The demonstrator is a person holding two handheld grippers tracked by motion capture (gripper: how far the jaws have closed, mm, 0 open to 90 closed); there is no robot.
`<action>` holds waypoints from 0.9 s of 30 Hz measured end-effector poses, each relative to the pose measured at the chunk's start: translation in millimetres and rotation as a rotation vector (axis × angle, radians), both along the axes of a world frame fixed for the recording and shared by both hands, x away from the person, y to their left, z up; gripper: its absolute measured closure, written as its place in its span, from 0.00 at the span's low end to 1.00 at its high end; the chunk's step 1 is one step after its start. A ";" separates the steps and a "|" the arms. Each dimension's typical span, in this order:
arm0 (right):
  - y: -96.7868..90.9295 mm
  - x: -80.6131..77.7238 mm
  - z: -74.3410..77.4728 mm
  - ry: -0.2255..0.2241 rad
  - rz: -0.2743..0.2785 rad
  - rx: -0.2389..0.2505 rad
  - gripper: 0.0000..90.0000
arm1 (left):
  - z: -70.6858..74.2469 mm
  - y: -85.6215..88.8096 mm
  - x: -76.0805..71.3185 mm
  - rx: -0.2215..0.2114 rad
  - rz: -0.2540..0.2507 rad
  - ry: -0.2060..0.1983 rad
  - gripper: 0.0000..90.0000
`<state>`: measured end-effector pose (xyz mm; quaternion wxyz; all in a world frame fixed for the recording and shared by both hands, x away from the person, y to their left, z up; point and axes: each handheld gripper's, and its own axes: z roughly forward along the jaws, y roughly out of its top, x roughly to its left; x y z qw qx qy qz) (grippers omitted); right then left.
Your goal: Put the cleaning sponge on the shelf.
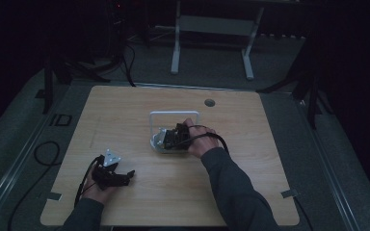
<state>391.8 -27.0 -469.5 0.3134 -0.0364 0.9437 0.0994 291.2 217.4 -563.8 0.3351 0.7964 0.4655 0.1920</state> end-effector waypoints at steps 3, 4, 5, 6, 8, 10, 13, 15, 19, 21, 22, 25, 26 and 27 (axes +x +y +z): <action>-0.8 -1.7 4.5 0.005 0.002 0.017 0.67 | 0.0 -0.1 0.2 0.000 0.000 0.000 0.15; -1.0 -2.4 5.9 0.008 0.001 0.022 0.67 | 0.0 -0.1 0.2 0.000 0.000 0.000 0.15; -1.2 -2.9 7.4 0.012 0.000 0.028 0.66 | 0.0 -0.2 0.2 0.000 0.000 0.000 0.15; -1.4 -3.1 8.6 0.020 0.001 0.032 0.65 | 0.0 -0.2 0.2 0.000 0.000 0.000 0.15; -2.1 -4.1 11.2 0.033 -0.006 0.055 0.65 | 0.1 -0.2 0.2 0.000 0.000 0.001 0.15; -2.8 -4.8 13.0 0.050 -0.008 0.067 0.64 | 0.1 -0.2 0.2 0.000 0.000 0.000 0.15; -3.5 -5.5 14.3 0.067 -0.006 0.074 0.63 | -0.1 -0.3 0.2 -0.001 0.001 -0.001 0.15; -3.7 -5.8 14.4 0.076 -0.006 0.078 0.63 | -0.1 -0.3 0.2 -0.002 0.002 -0.001 0.15; -6.1 -7.5 15.9 0.113 -0.014 0.094 0.62 | -0.1 -0.4 0.2 -0.002 0.002 -0.001 0.15; -7.2 -8.1 17.8 0.136 -0.017 0.110 0.61 | -0.1 -0.4 0.2 -0.002 0.002 -0.001 0.15; -7.6 -8.5 18.7 0.145 -0.018 0.117 0.61 | 0.0 -0.4 0.2 -0.002 0.002 -0.001 0.15; -8.4 -10.2 20.8 0.178 -0.022 0.136 0.60 | -0.1 -0.5 0.3 -0.002 0.002 0.000 0.15; -8.4 -10.2 20.8 0.178 -0.022 0.136 0.60 | -0.1 -0.5 0.3 -0.002 0.002 0.000 0.15; -8.8 -10.7 21.6 0.194 -0.020 0.144 0.60 | -0.1 -0.5 0.3 -0.002 0.002 -0.001 0.15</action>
